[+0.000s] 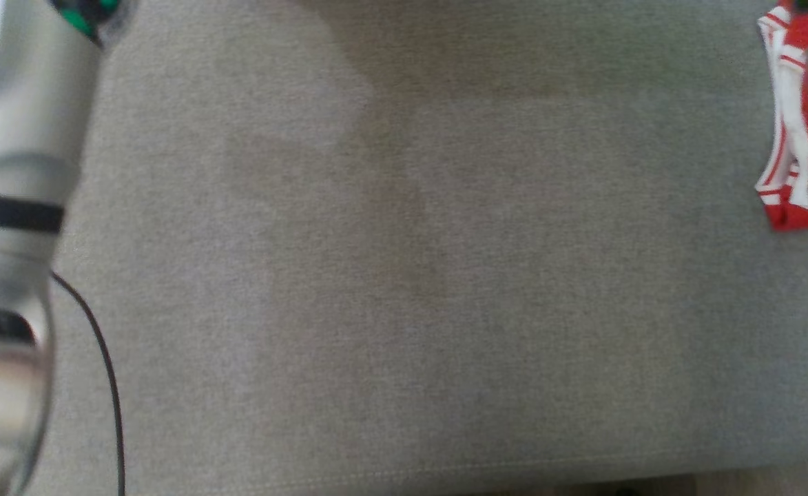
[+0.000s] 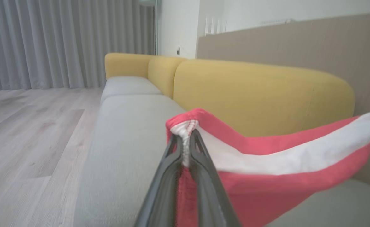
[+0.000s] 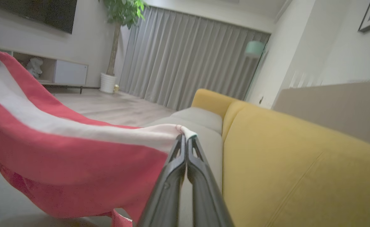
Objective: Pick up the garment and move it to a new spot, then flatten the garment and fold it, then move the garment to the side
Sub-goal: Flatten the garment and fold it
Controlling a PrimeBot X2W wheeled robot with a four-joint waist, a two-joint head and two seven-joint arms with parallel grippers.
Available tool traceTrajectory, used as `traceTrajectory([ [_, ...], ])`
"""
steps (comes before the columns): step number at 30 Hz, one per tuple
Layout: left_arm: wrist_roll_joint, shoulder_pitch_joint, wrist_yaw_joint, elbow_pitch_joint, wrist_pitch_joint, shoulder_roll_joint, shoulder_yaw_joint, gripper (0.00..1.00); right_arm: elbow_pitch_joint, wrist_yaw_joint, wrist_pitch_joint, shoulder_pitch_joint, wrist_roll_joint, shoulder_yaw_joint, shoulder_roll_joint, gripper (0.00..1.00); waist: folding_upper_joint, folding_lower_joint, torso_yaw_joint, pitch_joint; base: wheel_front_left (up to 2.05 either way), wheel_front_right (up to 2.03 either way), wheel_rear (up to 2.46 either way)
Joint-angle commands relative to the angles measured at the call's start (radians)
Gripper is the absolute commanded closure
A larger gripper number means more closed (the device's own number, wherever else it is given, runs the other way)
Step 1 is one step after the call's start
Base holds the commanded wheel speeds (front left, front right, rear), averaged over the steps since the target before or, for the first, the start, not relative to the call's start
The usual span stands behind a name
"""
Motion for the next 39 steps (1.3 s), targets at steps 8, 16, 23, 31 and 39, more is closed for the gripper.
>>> traceTrajectory([
  [8,0.055,0.163,-0.056,0.135,-0.048,-0.019,-0.105,1.00,0.123,-0.001,-0.021,0.162,0.028,0.129,0.002,1.00,0.0001,-0.0002,0.047,-0.034,0.00,0.00,0.00],
  [16,0.123,0.304,-0.069,0.179,-0.062,-0.009,-0.176,1.00,0.172,-0.001,-0.022,0.293,0.078,0.237,-0.027,1.00,0.0001,-0.0002,0.062,-0.132,0.00,0.00,0.00],
  [23,0.193,0.422,-0.070,0.128,-0.063,0.017,-0.195,1.00,0.169,-0.001,-0.022,0.385,0.146,0.377,-0.112,1.00,0.0001,-0.0002,0.066,-0.220,0.00,0.00,0.00],
  [31,0.213,0.542,-0.071,0.096,-0.063,0.027,-0.189,1.00,0.151,-0.001,-0.022,0.458,0.262,0.497,-0.188,1.00,0.0001,-0.0002,0.063,-0.302,0.00,0.00,0.00],
  [39,0.220,0.649,-0.075,0.096,-0.062,0.029,-0.231,1.00,0.129,-0.001,-0.021,0.512,0.360,0.633,-0.246,1.00,0.0001,-0.0002,0.070,-0.385,0.00,0.00,0.00],
])
